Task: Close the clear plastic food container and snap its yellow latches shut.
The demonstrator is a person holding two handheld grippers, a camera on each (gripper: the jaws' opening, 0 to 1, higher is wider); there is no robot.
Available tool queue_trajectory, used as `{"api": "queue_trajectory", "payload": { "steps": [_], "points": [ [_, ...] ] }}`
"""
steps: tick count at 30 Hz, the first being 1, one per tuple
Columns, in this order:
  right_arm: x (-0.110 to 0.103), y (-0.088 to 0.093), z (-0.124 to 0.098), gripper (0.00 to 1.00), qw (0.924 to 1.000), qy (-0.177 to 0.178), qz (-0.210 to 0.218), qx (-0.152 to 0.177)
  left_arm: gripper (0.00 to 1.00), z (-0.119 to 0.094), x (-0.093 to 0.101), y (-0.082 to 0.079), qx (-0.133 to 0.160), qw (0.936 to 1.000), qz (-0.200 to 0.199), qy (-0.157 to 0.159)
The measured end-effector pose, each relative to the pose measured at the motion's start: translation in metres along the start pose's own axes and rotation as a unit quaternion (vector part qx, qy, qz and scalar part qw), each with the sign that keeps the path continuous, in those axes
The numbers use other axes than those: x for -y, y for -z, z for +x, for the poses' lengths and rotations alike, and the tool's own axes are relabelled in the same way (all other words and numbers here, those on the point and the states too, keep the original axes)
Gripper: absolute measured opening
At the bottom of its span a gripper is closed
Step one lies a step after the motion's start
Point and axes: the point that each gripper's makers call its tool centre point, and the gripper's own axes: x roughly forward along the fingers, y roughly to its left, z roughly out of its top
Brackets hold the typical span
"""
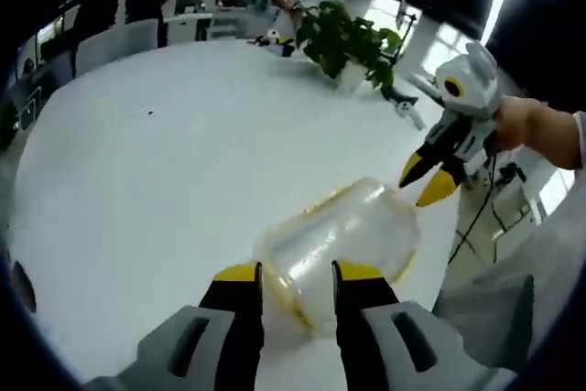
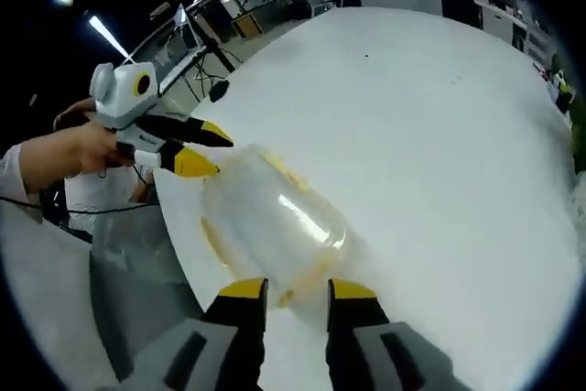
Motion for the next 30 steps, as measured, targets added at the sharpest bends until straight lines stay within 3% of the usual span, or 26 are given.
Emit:
{"api": "queue_trajectory", "payload": {
  "steps": [3,8,11,16,20,24,30],
  "points": [
    [-0.005,-0.008,-0.004,0.25,0.9993,-0.002,-0.034,0.016,0.15,-0.001,0.013,-0.006,0.009,0.9991,0.016,0.037],
    [-0.028,-0.031,-0.007,0.20,0.9944,-0.043,-0.074,0.062,0.05,0.001,0.030,-0.015,0.017,0.9948,0.070,0.072],
    [-0.039,-0.042,-0.004,0.19,0.9852,-0.049,-0.144,0.080,0.00,0.006,0.043,-0.016,0.016,0.9890,0.115,0.092],
    [-0.051,-0.058,0.003,0.11,0.9723,-0.048,-0.203,0.105,0.00,0.016,0.064,-0.008,0.002,0.9784,0.165,0.124],
    [-0.058,-0.063,0.010,0.07,0.9651,-0.046,-0.235,0.105,0.00,0.021,0.076,0.006,-0.022,0.9674,0.210,0.139],
    [-0.059,-0.065,0.021,0.07,0.9640,-0.041,-0.243,0.100,0.00,0.023,0.086,0.013,-0.028,0.9617,0.223,0.157],
    [-0.051,-0.062,0.040,0.07,0.9600,-0.024,-0.269,0.074,0.00,0.023,0.091,0.020,-0.038,0.9586,0.231,0.162]
  ]
}}
